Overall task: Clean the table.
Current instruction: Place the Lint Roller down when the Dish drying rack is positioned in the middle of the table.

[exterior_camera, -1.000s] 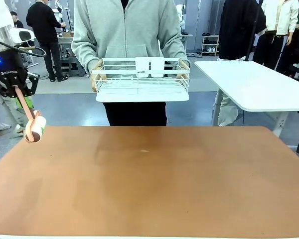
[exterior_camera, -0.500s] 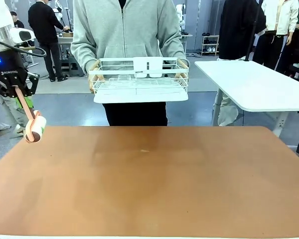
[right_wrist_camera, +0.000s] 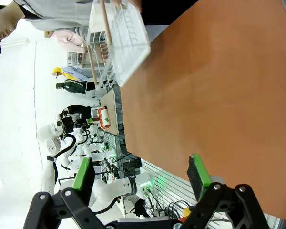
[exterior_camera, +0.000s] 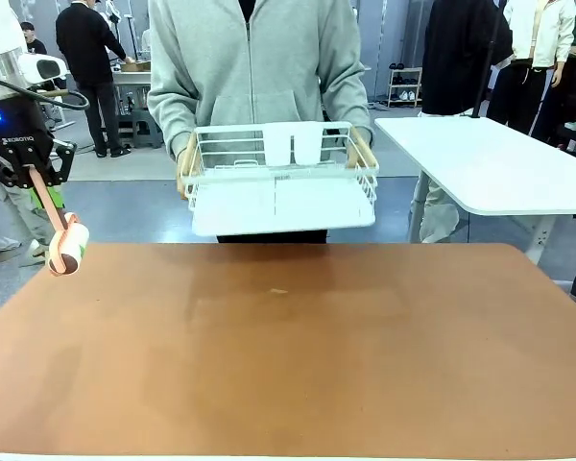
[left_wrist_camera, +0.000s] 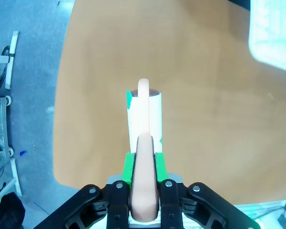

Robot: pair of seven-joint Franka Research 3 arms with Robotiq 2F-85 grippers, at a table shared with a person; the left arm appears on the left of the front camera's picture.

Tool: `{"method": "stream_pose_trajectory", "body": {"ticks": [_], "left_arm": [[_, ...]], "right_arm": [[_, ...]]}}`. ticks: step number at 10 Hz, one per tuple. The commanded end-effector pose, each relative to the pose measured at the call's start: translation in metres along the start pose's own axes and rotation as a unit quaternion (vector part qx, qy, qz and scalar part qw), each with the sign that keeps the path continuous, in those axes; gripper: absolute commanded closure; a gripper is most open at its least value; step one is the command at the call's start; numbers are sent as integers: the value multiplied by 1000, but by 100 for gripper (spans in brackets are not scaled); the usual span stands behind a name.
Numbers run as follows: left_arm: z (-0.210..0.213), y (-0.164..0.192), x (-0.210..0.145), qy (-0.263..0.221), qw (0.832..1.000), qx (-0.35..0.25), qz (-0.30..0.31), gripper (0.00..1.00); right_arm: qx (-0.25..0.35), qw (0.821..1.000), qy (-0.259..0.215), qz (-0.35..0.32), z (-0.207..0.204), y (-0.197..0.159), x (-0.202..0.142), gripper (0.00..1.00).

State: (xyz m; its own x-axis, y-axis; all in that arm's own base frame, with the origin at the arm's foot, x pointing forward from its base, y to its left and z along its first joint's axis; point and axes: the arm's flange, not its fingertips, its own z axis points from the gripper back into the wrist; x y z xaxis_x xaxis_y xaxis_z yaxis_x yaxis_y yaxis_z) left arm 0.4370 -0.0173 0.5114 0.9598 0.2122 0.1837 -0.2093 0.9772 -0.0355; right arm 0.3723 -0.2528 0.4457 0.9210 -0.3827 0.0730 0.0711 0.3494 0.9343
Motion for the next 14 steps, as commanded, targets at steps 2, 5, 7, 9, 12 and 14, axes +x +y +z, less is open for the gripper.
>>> {"method": "stream_pose_trajectory", "body": {"ticks": [2, 5, 7, 9, 12, 14], "left_arm": [[2, 1, -1, -3, 1000, 3, 0, 79], [2, 1, -1, -3, 1000, 3, 0, 79], [2, 1, -1, -3, 1000, 3, 0, 79], [2, 1, -1, -3, 1000, 3, 0, 79], [2, 1, -1, -3, 1000, 3, 0, 79], [2, 1, -1, -3, 1000, 3, 0, 79]], "right_arm": [[5, 1000, -1, 6, 0, 2, -2, 0], [5, 1000, -1, 6, 0, 2, -2, 0], [5, 1000, -1, 6, 0, 2, -2, 0], [5, 1000, -1, 6, 0, 2, -2, 0], [5, 1000, -1, 6, 0, 2, -2, 0], [5, 1000, -1, 6, 0, 2, -2, 0]]}}
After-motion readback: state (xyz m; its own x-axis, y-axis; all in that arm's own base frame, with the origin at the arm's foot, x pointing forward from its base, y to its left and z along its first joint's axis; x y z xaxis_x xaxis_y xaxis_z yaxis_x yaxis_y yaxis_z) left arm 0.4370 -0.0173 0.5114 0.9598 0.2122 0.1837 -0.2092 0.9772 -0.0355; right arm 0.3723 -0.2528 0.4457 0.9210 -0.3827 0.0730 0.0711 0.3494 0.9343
